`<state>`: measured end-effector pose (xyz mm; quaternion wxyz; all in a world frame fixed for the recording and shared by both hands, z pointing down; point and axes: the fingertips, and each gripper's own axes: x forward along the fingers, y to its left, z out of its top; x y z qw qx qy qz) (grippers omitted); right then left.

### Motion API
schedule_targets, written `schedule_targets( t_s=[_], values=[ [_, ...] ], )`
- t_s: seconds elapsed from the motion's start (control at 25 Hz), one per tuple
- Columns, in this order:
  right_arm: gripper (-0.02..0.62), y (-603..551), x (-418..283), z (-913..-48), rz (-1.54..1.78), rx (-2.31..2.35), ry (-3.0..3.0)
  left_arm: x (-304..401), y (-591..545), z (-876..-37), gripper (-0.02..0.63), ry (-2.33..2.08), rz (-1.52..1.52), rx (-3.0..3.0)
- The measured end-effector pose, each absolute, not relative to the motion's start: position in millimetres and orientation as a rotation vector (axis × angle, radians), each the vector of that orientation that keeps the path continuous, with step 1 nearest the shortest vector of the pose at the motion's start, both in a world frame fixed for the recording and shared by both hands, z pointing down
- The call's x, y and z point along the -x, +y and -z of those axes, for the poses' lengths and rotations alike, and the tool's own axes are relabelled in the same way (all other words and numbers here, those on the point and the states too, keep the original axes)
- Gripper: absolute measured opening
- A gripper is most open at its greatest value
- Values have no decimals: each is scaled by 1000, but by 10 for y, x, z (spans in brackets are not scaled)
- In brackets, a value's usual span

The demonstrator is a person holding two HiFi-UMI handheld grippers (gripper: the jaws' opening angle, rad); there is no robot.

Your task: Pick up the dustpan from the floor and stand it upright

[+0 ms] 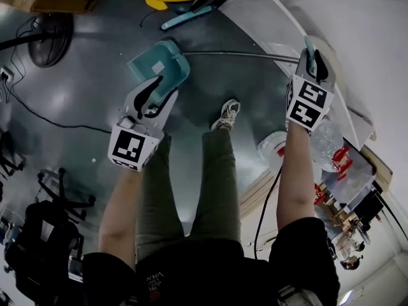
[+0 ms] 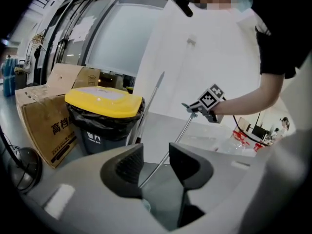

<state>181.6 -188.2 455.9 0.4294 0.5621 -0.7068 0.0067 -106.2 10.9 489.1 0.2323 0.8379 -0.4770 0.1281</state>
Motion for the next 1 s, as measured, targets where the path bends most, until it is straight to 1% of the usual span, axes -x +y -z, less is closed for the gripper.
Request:
schedule_targets(
  t_s=[0.24, 0.48, 0.72, 1.0],
  values=[
    [86, -2160, -1463, -4224, 92, -1318, -1773, 1439, 384, -4541, 172, -1346, -334, -2242],
    [87, -2343, -1334, -4003, 176, -1291, -1749, 1768, 539, -4435, 172, -1422, -343, -2287],
    [91, -2414, -1297, -3838, 248, -1268, -1725, 1843, 453, -4276, 172, -1462, -289, -2287],
    [100, -2435, -1278, -3691, 316, -1252, -1703, 1721, 287, -4050, 172, -1447, -227, -2278]
  ],
)
